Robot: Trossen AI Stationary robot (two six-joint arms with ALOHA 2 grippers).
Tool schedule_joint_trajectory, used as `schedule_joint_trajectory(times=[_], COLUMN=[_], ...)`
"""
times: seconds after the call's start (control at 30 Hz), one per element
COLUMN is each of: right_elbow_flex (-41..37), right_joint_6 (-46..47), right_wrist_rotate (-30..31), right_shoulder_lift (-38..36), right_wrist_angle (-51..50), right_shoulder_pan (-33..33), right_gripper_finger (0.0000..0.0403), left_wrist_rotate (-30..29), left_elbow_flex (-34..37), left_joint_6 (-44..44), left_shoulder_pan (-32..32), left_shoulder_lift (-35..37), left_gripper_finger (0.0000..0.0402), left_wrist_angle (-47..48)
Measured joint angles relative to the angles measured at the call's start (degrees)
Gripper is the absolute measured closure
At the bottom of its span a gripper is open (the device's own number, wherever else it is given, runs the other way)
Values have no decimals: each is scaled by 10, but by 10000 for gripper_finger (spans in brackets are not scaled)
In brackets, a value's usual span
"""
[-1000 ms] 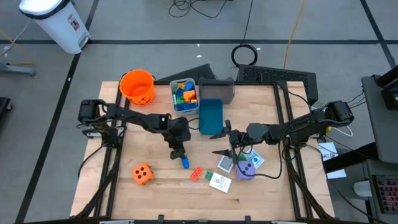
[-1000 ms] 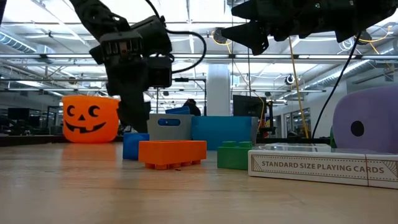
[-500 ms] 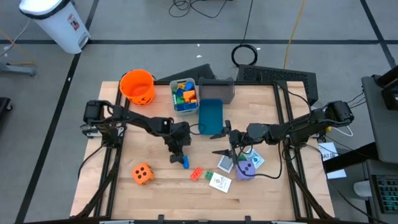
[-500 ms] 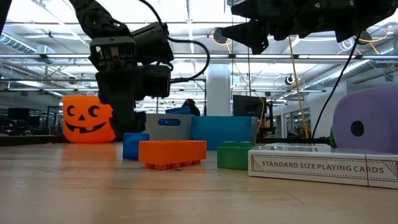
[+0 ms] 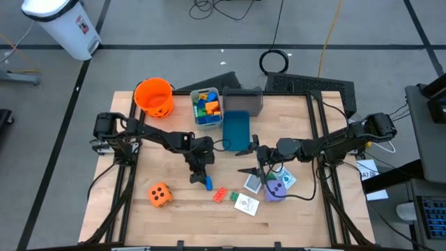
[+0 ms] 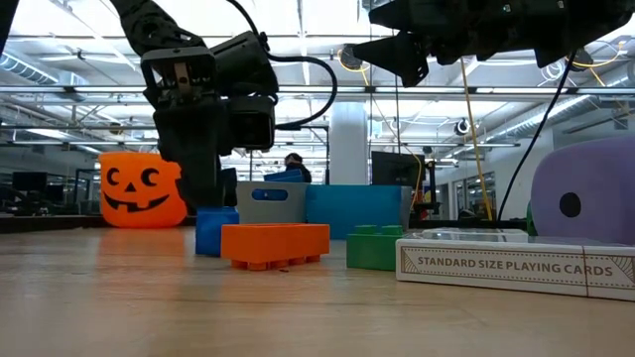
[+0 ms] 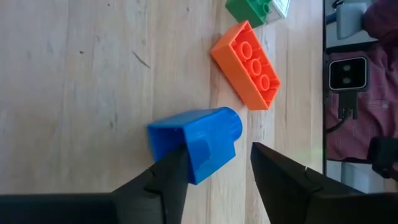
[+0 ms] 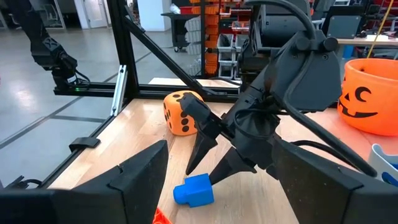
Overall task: Pick & Place Toys
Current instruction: Put the blue 1 stud gamepiece into the white bin
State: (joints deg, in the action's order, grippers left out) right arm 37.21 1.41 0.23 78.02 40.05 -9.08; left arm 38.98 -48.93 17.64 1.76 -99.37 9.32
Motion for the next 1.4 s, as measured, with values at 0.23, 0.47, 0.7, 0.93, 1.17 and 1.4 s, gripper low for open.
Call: schedule_joint_trajectory(times=[0.23, 0.47, 0.7, 0.93, 1.17, 1.4], right_elbow_flex=[0, 0, 0, 0, 0, 0], right_joint_6=[0, -1, -1, -2, -2, -2], right_wrist_rotate=[0, 0, 0, 0, 0, 0], right_shoulder_lift=[0, 0, 0, 0, 0, 0], right_wrist_angle=[0, 0, 0, 0, 0, 0], right_shoulder_pan=[0, 0, 0, 0, 0, 0], right_gripper_finger=[122, 122, 122, 122, 122, 122], left_wrist_rotate=[-3, -16, -44, -56, -29, -32], left_elbow_flex=[0, 0, 0, 0, 0, 0], left_joint_6=[5, 21, 24, 27, 26, 24], left_shoulder_pan=[-8, -19, -19, -18, -19, -9], left_shoulder_lift=[0, 0, 1, 2, 1, 1], left_gripper_finger=[262, 313, 368, 396, 376, 314], left_wrist_angle=[0, -1, -3, -7, -22, -23])
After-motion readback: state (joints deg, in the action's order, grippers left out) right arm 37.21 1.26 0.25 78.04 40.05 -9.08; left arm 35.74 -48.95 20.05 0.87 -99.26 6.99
